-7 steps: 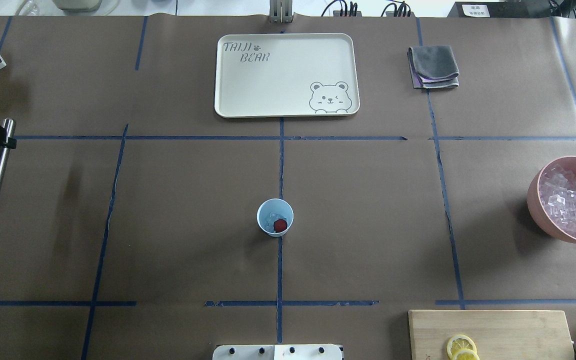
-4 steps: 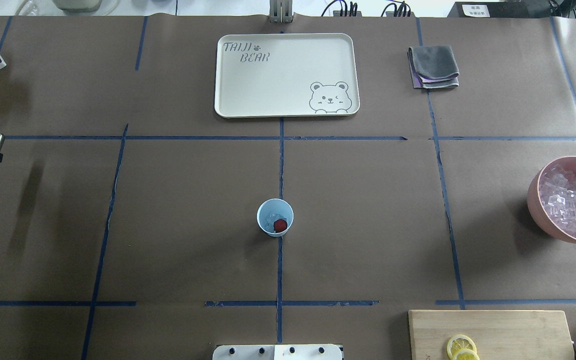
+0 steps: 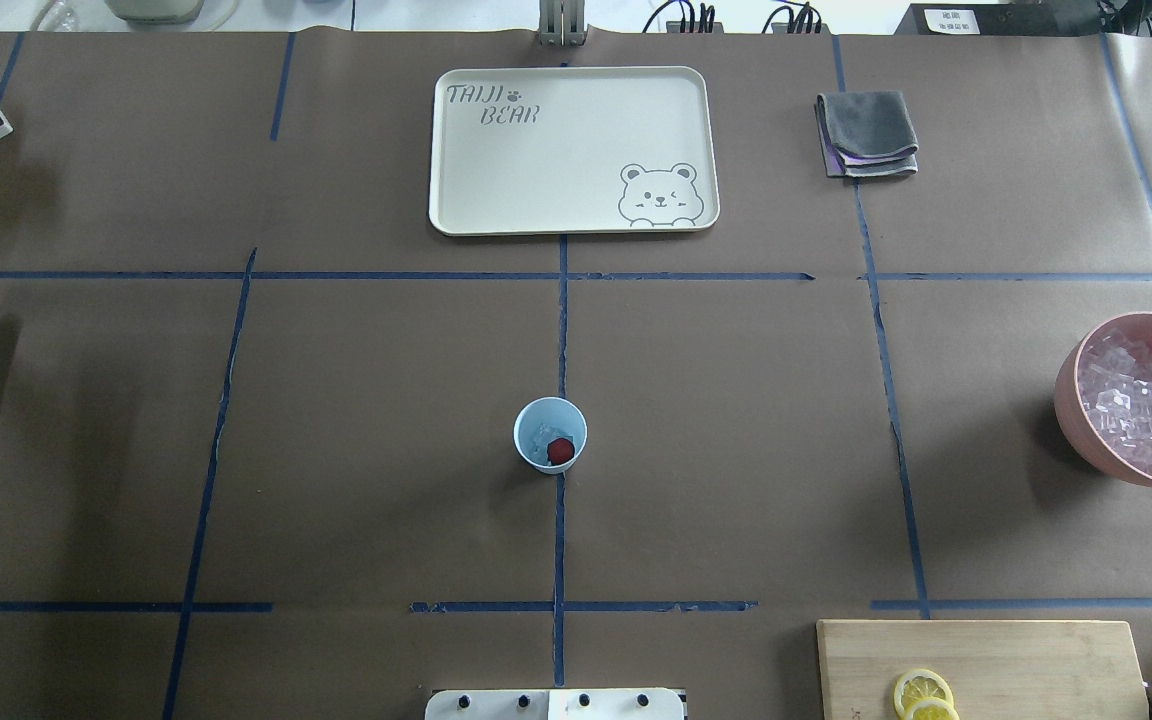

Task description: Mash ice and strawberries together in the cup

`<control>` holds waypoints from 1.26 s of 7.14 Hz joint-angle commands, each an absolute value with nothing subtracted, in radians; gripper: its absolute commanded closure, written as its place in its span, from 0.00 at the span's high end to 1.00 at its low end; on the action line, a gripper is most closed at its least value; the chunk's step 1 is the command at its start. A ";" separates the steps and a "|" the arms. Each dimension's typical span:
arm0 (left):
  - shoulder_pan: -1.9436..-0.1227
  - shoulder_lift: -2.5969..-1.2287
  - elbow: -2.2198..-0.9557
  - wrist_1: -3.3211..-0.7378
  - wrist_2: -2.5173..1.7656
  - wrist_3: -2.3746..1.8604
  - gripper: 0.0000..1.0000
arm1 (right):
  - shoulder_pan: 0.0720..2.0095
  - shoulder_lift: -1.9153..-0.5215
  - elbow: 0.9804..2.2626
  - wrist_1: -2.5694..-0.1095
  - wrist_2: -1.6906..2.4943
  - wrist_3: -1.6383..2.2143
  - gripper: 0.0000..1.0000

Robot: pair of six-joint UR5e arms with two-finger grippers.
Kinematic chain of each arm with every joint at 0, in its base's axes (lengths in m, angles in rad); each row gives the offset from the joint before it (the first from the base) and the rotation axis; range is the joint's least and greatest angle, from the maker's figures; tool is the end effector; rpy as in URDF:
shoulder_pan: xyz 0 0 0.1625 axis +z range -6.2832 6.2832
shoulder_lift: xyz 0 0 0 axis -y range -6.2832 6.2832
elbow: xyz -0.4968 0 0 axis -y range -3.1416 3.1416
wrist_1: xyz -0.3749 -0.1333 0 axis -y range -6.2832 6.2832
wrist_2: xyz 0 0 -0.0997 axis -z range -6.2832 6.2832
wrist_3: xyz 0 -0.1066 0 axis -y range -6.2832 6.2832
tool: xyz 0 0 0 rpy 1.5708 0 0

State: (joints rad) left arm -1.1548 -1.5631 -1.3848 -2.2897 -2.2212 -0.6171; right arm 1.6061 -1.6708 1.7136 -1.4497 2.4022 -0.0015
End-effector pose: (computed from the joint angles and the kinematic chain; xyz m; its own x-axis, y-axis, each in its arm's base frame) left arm 0.1363 -0.4786 0.7549 0.6960 0.0308 -0.7174 0.0651 0.9923 0.1058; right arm 0.0699 -0.4328 0.6954 0.6777 -0.0982 0.7287 -0.0338 0.9858 0.1643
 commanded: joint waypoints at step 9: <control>-1.157 -1.526 -1.399 -2.296 -2.169 -0.600 1.00 | 1.608 -1.642 1.718 -1.456 2.399 -0.002 1.00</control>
State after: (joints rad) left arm -1.1542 -1.5243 -1.3860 -2.2994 -2.1645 -0.6039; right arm 1.6070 -1.6566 1.7188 -1.4526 2.4015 -0.0021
